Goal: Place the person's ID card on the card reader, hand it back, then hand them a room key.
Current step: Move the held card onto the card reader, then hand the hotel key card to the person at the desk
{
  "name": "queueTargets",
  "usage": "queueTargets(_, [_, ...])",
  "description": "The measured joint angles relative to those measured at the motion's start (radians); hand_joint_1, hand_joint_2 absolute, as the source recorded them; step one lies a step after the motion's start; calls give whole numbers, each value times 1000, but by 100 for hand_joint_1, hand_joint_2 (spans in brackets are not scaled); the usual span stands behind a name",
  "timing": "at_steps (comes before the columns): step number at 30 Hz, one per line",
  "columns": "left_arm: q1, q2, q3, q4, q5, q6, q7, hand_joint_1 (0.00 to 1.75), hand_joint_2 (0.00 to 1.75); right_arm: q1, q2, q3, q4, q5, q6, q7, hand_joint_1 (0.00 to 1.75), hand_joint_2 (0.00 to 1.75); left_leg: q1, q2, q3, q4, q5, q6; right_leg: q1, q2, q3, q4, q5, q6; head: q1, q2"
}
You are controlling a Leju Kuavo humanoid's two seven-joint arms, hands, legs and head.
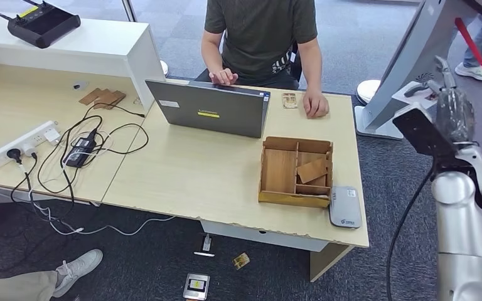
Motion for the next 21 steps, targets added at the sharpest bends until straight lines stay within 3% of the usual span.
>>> queueTargets(5, [-13,1,-15,0,-83,-48,-27,0,175,-255,102,50,242,16,-47,-88,175,175,1,-1,-3,0,3,-3,1,0,-4,2,1,-2,0,0])
queueTargets(9, [-30,0,-26,0,-108,-59,-17,0,175,-393,185,82,422,25,-57,-83,175,175,3,-3,-4,0,4,-4,2,-2,-5,2,1,-2,0,0])
queueTargets(15, [-59,0,-46,0,-148,-68,7,0,175,-514,282,111,617,40,-20,-10,175,175,3,-2,-5,0,4,-4,3,-2,-6,2,2,-3,0,0])
queueTargets(21, [-81,-4,-64,0,-174,-71,28,0,175,-560,349,129,740,64,31,89,175,175,3,-2,-5,0,4,-4,3,-2,-6,2,2,-3,0,0])
